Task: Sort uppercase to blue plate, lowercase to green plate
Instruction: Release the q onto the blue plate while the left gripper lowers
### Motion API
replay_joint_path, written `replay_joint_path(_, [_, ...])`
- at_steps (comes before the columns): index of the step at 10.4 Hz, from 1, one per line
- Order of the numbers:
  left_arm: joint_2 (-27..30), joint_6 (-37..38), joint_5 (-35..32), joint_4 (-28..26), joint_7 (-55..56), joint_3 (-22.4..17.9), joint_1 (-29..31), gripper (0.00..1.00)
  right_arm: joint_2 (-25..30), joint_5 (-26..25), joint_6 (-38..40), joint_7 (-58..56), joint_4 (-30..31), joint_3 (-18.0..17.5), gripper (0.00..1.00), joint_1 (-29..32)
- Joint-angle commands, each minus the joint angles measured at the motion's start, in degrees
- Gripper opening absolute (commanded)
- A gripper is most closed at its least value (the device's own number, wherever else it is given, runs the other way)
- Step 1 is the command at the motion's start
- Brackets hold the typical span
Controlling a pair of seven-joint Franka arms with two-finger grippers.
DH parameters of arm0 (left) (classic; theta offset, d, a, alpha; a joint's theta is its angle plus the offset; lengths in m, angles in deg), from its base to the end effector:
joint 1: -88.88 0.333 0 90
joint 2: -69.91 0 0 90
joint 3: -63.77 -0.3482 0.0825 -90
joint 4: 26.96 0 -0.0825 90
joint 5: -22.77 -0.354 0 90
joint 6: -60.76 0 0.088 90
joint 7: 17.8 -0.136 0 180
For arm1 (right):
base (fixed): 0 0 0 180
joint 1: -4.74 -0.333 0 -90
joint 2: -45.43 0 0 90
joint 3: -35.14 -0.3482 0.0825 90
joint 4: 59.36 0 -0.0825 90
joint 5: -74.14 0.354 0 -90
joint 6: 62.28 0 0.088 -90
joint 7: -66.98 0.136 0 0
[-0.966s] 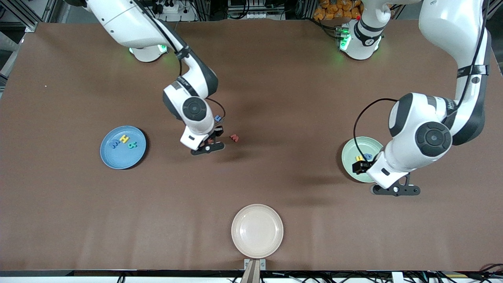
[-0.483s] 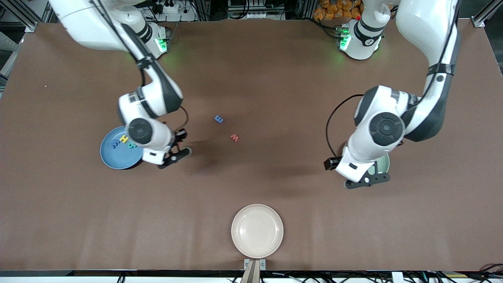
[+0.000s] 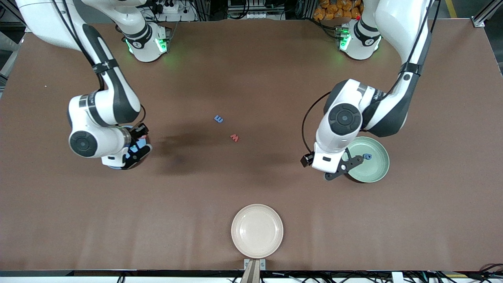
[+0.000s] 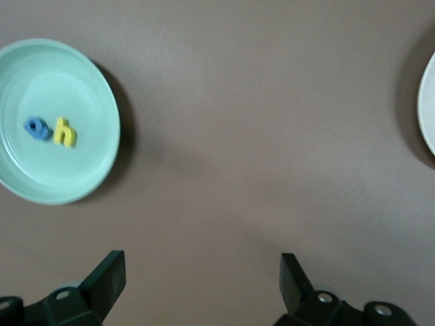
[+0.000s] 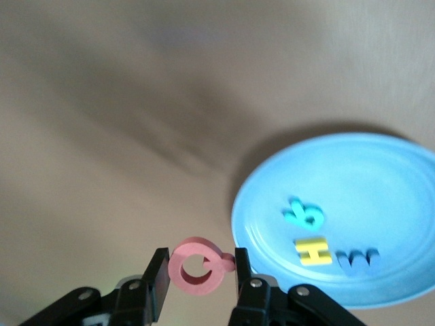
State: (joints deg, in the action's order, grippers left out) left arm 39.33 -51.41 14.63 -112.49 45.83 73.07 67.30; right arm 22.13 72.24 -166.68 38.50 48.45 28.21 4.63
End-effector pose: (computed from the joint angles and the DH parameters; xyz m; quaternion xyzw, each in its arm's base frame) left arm 0.6001 -0.3222 0.3709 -0.9639 -0.2634 0.0035 0.0383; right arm 0.5488 0.0607 0.2899 -0.9243 -0.3049 0.2236 0.0522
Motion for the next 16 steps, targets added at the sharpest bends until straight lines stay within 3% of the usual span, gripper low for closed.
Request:
replay_joint_path(1, [-1.57,0.81,-0.21,0.63,10.15,-0.16,-4.59,1.0,0.46,0.24,-0.62,-1.39,3.55,0.68,0.36,1.52])
replay_joint_path(8, [-5.62,-2.35,3.73,2.73,25.64,-0.07,-20.16,1.0,-1.74,-0.21,-10.02,-7.71,7.06,4.73,0.41,2.39])
replay_joint_path(10, [-7.55,-5.58,4.71,3.97,28.54,-0.07,-22.1,1.0,-2.45,-0.12,-11.27,-8.61,7.5,5.17,0.63,2.75])
replay_joint_path(12, [-8.35,-11.99,4.71,3.97,31.01,-0.07,-23.15,1.0,-2.53,-0.12,-11.0,-8.43,7.5,5.17,0.75,2.75])
replay_joint_path(14, [-9.83,-16.05,4.62,4.06,31.9,-0.34,-25.87,1.0,-2.27,0.05,-9.6,-7.47,7.33,5.17,0.78,2.66])
replay_joint_path(16, [-13.34,-17.47,4.53,7.9,33.65,-0.77,-27.46,1.0,0.35,0.75,-9.15,-5.71,7.24,5.08,0.78,2.23])
